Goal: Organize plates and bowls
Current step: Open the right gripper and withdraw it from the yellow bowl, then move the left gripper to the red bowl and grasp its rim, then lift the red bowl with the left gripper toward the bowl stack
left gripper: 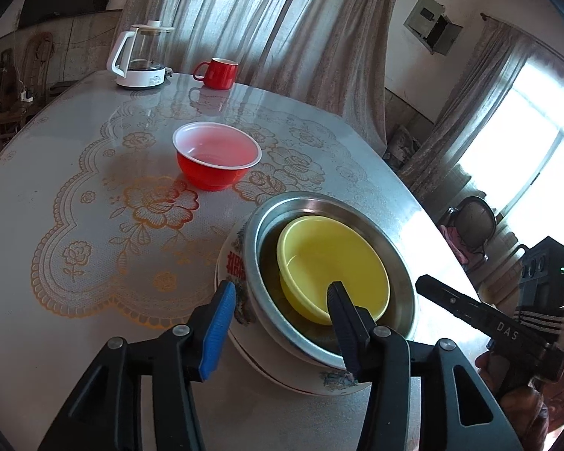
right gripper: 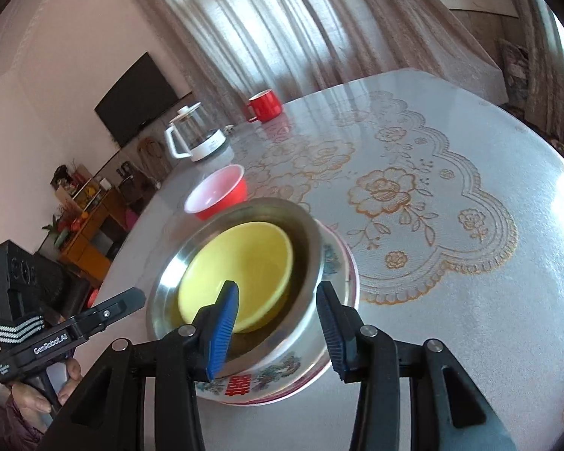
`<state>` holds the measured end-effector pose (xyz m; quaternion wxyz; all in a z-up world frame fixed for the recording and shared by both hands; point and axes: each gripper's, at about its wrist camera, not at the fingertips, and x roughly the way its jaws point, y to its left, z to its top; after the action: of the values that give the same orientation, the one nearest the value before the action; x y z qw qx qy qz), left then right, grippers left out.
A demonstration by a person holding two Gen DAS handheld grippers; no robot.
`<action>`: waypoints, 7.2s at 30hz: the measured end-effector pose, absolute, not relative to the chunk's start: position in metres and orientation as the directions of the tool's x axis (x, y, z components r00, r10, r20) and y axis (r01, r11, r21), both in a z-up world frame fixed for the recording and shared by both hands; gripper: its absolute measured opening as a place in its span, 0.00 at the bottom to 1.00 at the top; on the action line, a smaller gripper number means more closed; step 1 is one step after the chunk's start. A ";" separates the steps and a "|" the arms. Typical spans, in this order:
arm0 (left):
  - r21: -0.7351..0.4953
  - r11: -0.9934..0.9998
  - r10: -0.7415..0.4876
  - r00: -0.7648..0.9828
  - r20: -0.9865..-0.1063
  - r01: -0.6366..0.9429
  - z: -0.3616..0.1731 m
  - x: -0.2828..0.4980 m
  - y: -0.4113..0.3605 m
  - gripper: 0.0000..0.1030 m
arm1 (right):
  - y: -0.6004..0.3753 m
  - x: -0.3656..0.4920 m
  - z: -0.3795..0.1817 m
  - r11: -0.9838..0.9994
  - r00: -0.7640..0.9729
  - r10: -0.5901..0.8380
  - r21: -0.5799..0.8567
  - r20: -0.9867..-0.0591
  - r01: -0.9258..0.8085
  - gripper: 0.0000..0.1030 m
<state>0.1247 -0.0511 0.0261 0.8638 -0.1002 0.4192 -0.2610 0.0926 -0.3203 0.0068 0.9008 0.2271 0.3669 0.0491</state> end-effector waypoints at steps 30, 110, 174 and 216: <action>-0.310 0.889 -0.454 0.556 -0.697 0.338 0.028 0.108 -0.048 0.65 | -0.311 0.095 -0.006 0.911 0.654 0.282 0.411 -0.702 0.048 0.35; -0.477 0.872 -0.461 0.503 -0.731 0.107 -0.010 0.339 -0.008 0.45 | -0.273 0.358 -0.036 0.741 0.448 0.527 0.648 -0.722 0.174 0.37; -0.547 0.836 -0.491 0.518 -0.700 0.054 -0.014 0.140 0.078 0.25 | -0.085 0.257 -0.023 0.871 0.226 0.441 0.353 -0.868 -0.342 0.21; -0.469 0.883 -0.371 0.649 -0.665 0.024 0.004 0.137 0.096 0.24 | -0.095 0.208 -0.001 0.905 0.476 0.422 0.331 -0.772 -0.266 0.19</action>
<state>0.1372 0.0957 0.0036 0.8822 -0.2145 0.4039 -0.1118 0.2082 -0.0948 -0.0008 0.8551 0.0830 0.4707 0.2010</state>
